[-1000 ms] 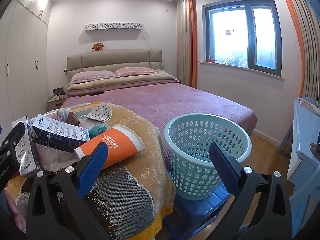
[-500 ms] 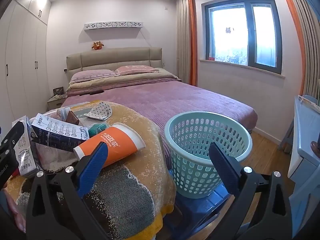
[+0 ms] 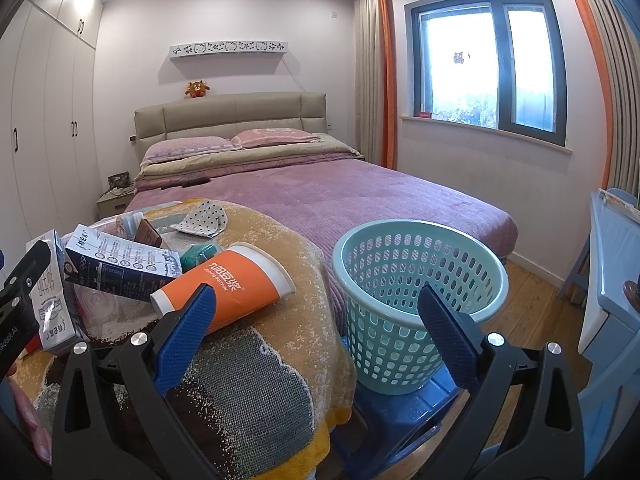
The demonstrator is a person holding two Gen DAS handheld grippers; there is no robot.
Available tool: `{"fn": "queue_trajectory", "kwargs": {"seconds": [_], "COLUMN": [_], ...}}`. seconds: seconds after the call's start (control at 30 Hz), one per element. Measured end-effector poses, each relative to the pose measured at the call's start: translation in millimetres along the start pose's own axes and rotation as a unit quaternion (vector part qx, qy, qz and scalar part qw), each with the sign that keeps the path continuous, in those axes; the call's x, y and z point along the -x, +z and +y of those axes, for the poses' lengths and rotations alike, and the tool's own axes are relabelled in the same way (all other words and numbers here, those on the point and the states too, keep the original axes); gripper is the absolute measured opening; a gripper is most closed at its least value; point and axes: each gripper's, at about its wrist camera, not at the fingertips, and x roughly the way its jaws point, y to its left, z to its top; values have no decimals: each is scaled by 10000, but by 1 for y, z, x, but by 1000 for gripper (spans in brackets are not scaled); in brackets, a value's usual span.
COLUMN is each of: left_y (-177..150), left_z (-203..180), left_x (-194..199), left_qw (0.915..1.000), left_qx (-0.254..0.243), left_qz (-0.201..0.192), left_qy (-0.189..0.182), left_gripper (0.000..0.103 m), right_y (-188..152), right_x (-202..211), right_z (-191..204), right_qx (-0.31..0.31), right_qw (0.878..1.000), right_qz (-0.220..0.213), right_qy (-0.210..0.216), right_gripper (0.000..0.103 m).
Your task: Collect trash
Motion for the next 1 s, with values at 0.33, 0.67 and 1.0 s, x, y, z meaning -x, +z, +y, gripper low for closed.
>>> {"fn": "queue_trajectory", "kwargs": {"seconds": [0.33,0.67,1.0], "left_y": [0,0,0], "left_z": [1,1,1], "left_x": [-1,-1,-1], "left_qw": [10000,10000,10000], "left_qx": [11,15,21], "left_qz": [7,11,10], "left_qy": [0,0,6], "left_gripper": [96,96,96], "right_y": [0,0,0], "right_x": [-2,-3,-3], "right_z": [0,4,5], "right_qx": [-3,17,37], "right_qw": [10000,10000,10000], "right_qz": [24,18,32], "right_qy": [-5,7,-6], "right_gripper": [96,96,96]}}
